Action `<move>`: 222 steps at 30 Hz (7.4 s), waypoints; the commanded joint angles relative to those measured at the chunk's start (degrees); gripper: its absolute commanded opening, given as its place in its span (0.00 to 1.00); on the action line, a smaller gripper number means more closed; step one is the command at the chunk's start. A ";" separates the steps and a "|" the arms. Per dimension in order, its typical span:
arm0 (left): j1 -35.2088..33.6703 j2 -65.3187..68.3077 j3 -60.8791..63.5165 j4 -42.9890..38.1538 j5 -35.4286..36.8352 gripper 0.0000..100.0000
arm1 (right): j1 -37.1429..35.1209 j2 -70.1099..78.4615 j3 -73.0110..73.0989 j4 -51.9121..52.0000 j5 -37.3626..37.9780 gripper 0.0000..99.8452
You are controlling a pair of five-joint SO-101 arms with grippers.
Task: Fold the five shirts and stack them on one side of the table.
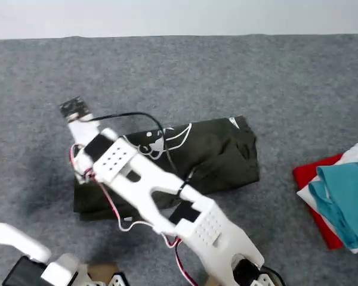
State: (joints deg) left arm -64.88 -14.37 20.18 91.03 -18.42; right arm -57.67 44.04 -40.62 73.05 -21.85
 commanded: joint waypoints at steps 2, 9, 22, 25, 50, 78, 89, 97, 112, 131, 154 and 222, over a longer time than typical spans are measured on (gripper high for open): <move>-0.26 -2.46 -0.31 -0.88 -0.62 0.00 | -2.95 1.45 -4.31 -0.13 -0.44 0.34; -0.26 -2.46 -0.31 -0.88 -0.62 0.00 | -3.56 6.11 -4.31 -0.57 -0.26 0.34; -0.35 -2.46 2.51 -4.92 -0.62 0.00 | -3.38 12.88 -7.82 0.04 3.08 0.25; -1.23 -2.46 2.42 -4.92 -0.62 0.00 | -3.38 14.02 -9.76 0.04 3.08 0.08; -1.23 -2.46 2.33 -6.15 -0.70 0.00 | 8.66 14.46 -38.95 29.76 6.07 0.01; 3.25 -2.37 4.53 -8.18 -0.35 0.00 | 29.41 -11.30 -3.87 29.67 21.36 0.01; 6.33 -2.46 5.05 -8.18 1.67 0.00 | 40.40 -8.66 -3.60 29.49 34.02 0.01; 6.15 -2.46 5.05 -8.18 1.67 0.00 | 42.59 -5.05 -3.60 29.49 42.73 0.02; 6.42 -2.46 5.05 -8.09 1.67 0.00 | 48.75 -18.95 -3.52 29.85 45.89 0.28; 6.42 -2.46 6.29 -9.67 1.76 0.00 | 25.27 -31.16 25.14 23.60 45.98 0.01; 6.33 -2.46 6.55 -9.67 1.67 0.00 | 55.34 -29.76 29.54 29.49 50.73 0.01; 6.42 -2.55 6.64 -9.67 1.67 0.00 | 25.01 -27.03 42.73 17.63 44.40 0.01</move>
State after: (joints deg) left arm -58.90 -14.46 27.12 82.07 -17.19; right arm -31.30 20.48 0.44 95.82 23.34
